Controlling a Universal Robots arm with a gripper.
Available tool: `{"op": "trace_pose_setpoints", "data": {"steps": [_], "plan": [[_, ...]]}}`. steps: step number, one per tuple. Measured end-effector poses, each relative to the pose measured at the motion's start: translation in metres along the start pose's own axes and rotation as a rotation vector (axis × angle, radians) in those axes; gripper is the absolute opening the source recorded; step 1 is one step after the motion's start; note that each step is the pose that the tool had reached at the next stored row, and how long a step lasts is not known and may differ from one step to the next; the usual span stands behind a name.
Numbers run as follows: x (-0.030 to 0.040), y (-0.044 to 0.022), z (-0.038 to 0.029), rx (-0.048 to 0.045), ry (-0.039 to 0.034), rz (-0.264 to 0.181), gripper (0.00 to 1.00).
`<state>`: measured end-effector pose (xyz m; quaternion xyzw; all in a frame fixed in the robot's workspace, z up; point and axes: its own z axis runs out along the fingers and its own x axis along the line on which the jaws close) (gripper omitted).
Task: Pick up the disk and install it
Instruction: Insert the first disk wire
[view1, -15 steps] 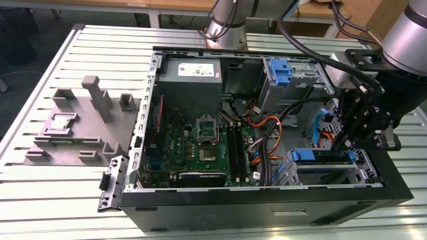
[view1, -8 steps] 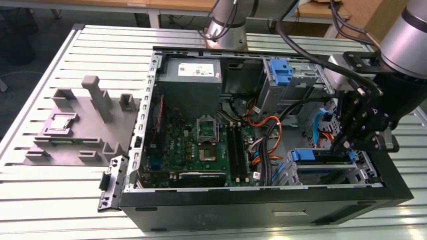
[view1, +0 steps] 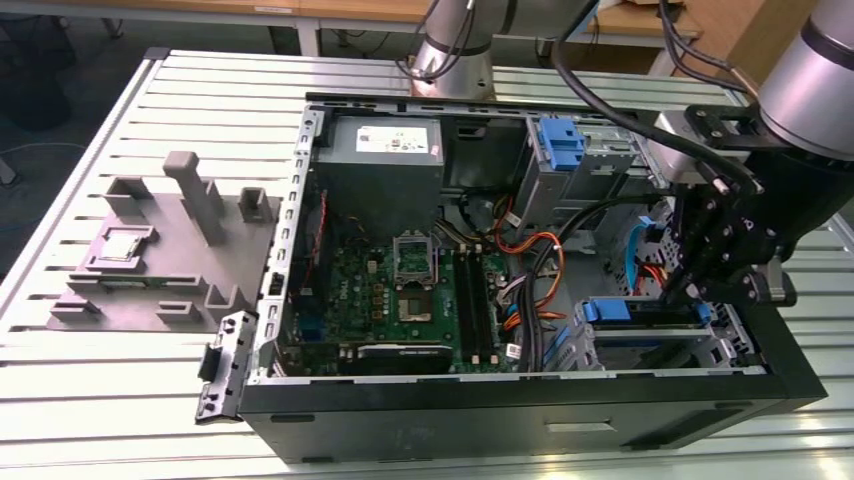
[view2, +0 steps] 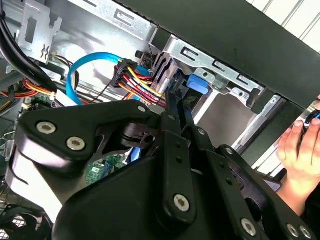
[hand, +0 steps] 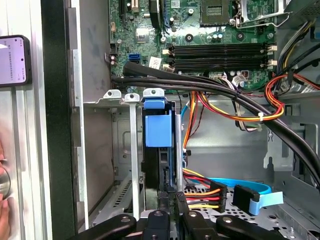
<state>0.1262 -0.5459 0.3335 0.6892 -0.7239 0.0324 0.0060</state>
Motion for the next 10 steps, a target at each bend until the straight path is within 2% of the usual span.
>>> {"op": "trace_pose_setpoints", "data": {"steps": [10], "plan": [[0.0001, 0.0, 0.0015, -0.0003, 0.0002, 0.004, 0.17]]}}
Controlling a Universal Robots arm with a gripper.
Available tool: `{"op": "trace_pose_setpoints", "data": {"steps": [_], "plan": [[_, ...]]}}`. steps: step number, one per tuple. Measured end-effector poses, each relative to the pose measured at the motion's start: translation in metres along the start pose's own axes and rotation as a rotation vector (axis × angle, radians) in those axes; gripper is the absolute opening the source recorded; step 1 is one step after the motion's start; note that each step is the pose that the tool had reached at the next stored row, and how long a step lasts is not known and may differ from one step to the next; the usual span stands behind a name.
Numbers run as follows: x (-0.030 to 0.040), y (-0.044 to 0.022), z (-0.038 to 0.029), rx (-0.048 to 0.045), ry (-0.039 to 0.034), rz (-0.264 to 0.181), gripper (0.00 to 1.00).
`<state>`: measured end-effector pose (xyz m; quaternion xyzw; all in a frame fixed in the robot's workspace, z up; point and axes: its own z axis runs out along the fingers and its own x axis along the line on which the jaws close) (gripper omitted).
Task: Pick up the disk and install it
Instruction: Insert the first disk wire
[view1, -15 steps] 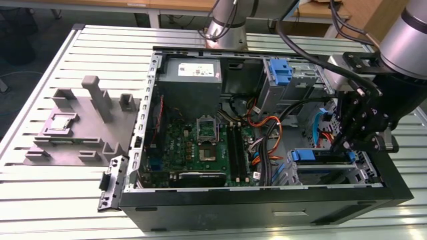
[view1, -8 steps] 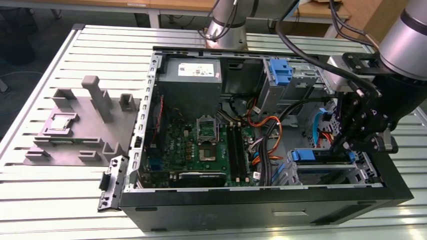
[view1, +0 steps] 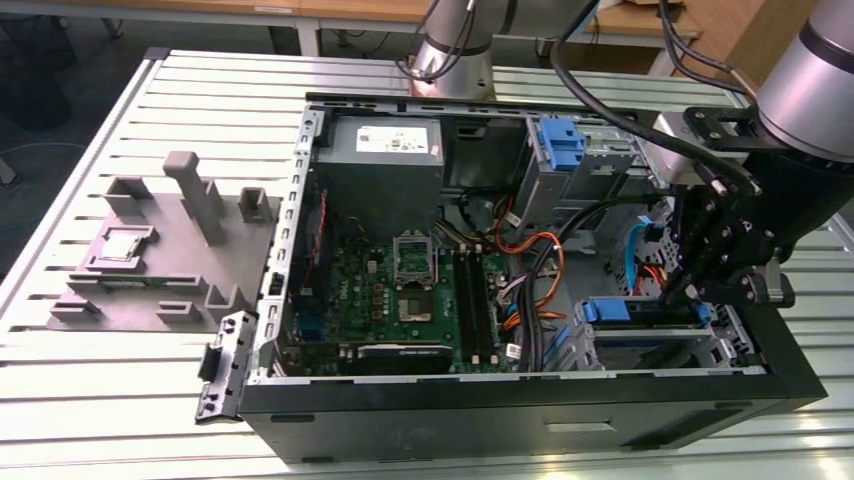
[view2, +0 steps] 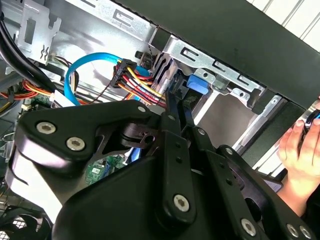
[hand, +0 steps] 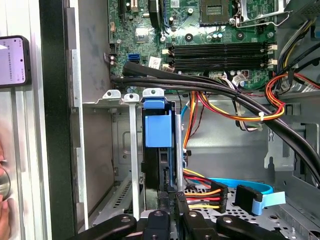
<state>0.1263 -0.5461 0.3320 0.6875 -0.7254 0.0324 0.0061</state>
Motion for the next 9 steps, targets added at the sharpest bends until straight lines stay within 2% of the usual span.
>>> {"op": "trace_pose_setpoints", "data": {"steps": [9], "plan": [[0.0002, -0.0001, -0.0017, -0.0001, -0.0003, 0.0, 0.17]]}}
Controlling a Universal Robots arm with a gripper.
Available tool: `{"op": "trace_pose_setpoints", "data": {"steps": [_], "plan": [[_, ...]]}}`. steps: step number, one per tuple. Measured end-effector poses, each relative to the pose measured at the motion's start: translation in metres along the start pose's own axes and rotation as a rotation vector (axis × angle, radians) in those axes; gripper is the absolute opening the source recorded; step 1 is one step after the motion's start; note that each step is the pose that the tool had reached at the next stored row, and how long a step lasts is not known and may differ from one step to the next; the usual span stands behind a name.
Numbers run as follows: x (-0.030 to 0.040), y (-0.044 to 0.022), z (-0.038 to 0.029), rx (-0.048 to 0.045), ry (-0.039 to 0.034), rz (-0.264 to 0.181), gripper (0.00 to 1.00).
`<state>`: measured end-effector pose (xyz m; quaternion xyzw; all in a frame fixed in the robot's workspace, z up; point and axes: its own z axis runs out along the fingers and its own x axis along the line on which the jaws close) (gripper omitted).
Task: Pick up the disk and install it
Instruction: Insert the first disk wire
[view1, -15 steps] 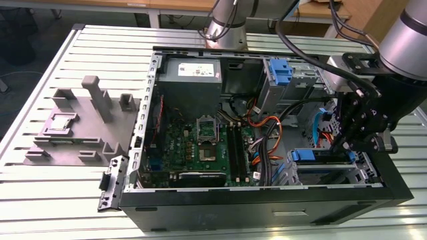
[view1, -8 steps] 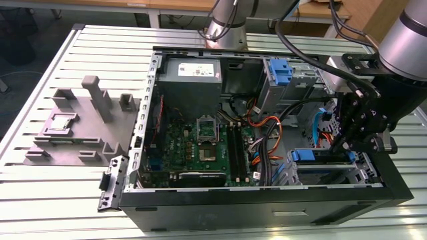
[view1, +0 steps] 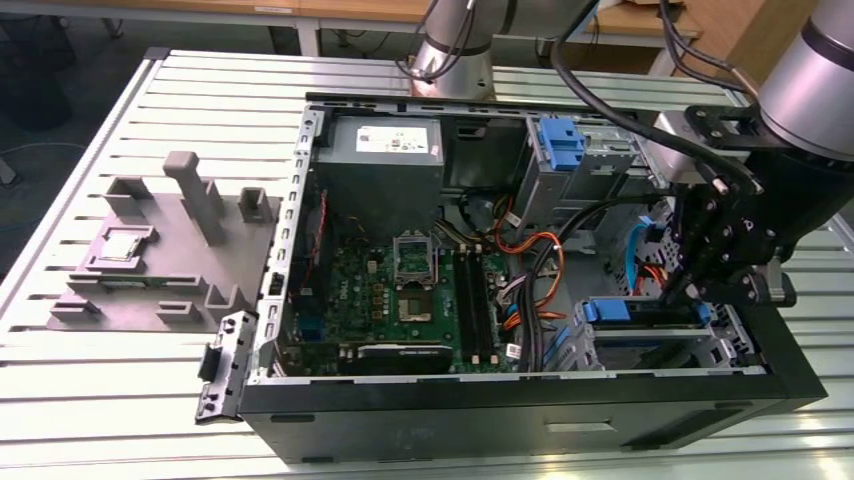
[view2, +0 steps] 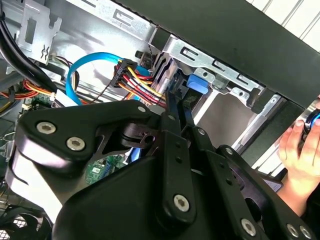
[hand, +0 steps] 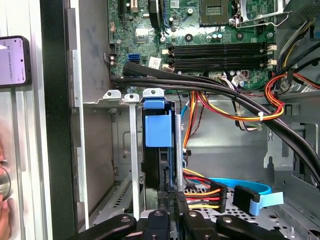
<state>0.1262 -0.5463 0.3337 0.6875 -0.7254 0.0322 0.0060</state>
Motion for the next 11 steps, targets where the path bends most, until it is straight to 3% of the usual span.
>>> {"op": "trace_pose_setpoints", "data": {"steps": [11], "plan": [[0.0011, 0.0, 0.001, 0.0, -0.0017, 0.0, 0.17]]}}
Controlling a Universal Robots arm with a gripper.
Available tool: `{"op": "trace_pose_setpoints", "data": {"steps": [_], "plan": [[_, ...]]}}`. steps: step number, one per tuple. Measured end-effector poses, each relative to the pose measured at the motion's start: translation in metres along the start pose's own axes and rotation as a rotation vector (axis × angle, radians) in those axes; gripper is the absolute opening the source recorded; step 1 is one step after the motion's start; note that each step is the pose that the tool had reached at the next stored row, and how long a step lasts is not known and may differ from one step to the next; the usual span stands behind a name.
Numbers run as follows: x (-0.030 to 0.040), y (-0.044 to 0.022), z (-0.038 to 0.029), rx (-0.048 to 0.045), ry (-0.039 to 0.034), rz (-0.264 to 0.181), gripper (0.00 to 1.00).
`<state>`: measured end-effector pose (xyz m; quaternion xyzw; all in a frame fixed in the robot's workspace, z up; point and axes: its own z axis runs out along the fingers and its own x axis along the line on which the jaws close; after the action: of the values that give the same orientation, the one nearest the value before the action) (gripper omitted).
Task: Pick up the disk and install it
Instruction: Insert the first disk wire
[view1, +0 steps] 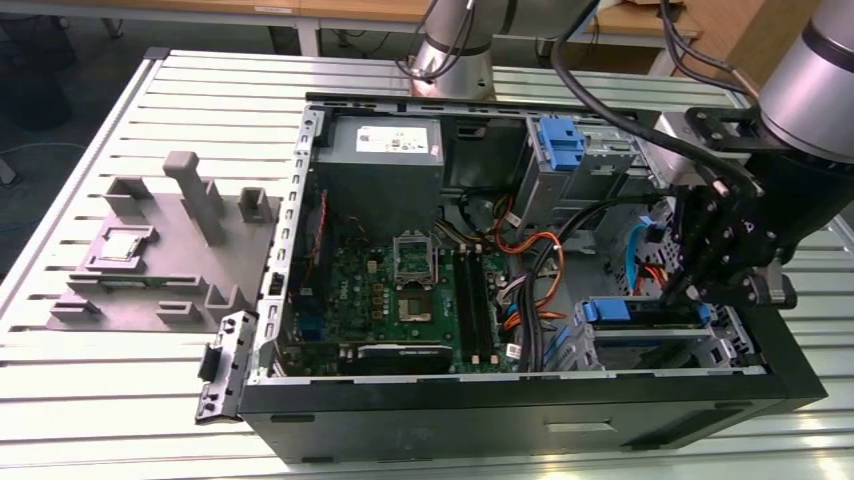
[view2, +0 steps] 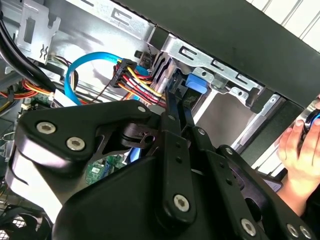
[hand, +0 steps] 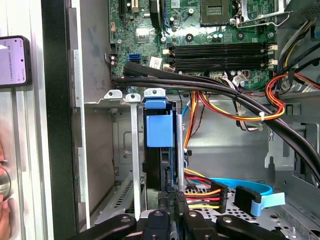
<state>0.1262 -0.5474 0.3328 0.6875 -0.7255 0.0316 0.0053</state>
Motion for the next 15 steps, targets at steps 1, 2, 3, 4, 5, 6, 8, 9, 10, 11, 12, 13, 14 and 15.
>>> {"op": "trace_pose_setpoints", "data": {"steps": [1, 2, 3, 4, 5, 6, 8, 9, 10, 11, 12, 13, 14, 15], "plan": [[0.0, 0.0, 0.0003, 0.0, -0.0008, 0.0, 0.17], [-0.0001, 0.0, 0.0006, -0.0001, -0.0018, 0.0, 0.17], [-0.0001, 0.0, 0.001, -0.0002, -0.0029, 0.0, 0.17], [-0.0001, 0.0, 0.0012, -0.0002, -0.0037, 0.0, 0.17], [-0.0001, 0.0001, 0.0016, -0.0003, -0.0047, 0.0, 0.17], [-0.0001, 0.0001, 0.0021, -0.0004, -0.0059, 0.0, 0.17], [-0.0001, 0.0001, 0.003, -0.0005, -0.0083, 0.0, 0.17], [-0.0001, 0.0001, 0.0035, -0.0006, -0.0095, 0.0, 0.17], [-0.0001, 0.0001, 0.0039, -0.0006, -0.0108, 0.0, 0.17], [-0.0001, 0.0002, 0.0043, -0.0007, -0.0122, 0.0, 0.17], [-0.0002, 0.0002, 0.0043, -0.0007, -0.0126, 0.0, 0.17], [-0.0002, 0.0002, 0.0043, -0.0007, -0.0126, 0.0, 0.17], [-0.0002, 0.0002, 0.0044, -0.0007, -0.0127, 0.0, 0.17], [-0.0002, 0.0002, 0.0044, -0.0007, -0.0128, 0.0, 0.17]]}}
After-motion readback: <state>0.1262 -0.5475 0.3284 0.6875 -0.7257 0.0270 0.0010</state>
